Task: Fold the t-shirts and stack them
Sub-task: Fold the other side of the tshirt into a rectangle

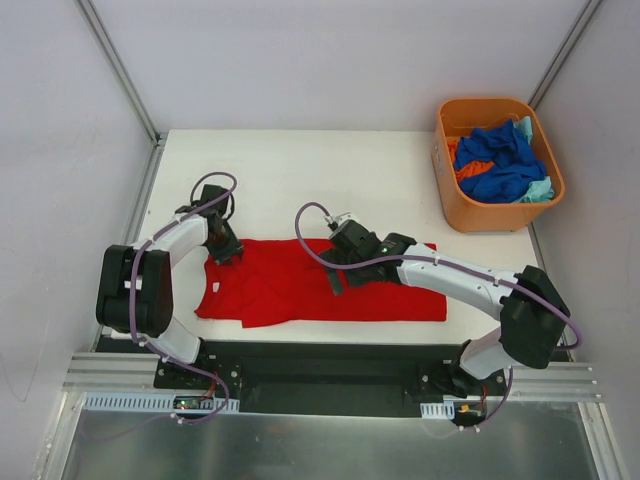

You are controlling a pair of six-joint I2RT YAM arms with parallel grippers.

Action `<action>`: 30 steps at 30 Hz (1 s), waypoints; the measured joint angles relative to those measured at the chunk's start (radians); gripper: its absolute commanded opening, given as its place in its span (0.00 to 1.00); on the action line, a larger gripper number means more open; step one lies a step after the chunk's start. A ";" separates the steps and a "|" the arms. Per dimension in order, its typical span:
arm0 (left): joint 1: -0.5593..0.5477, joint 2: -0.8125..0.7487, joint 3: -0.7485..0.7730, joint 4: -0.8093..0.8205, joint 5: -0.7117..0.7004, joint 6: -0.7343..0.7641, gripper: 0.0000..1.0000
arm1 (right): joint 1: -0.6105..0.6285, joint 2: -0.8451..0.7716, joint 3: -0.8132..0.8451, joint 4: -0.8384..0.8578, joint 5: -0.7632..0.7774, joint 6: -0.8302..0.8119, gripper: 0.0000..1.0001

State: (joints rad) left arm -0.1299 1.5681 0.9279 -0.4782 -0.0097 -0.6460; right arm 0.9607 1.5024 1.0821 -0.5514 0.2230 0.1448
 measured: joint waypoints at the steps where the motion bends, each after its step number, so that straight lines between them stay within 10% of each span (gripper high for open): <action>1: 0.000 0.005 0.000 0.000 -0.001 0.000 0.27 | 0.000 0.000 0.000 -0.002 0.002 0.000 0.97; 11: 0.000 0.021 0.003 0.000 -0.002 0.004 0.00 | 0.000 0.000 0.000 -0.014 0.010 0.000 0.97; 30: 0.068 -0.004 0.146 -0.003 -0.027 0.061 0.05 | 0.000 0.000 0.000 -0.032 0.051 0.001 0.97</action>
State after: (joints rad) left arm -0.0624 1.5639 1.0737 -0.4816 -0.0368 -0.5850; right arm 0.9607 1.5021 1.0821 -0.5835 0.2737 0.1455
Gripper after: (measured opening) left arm 0.007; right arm 0.969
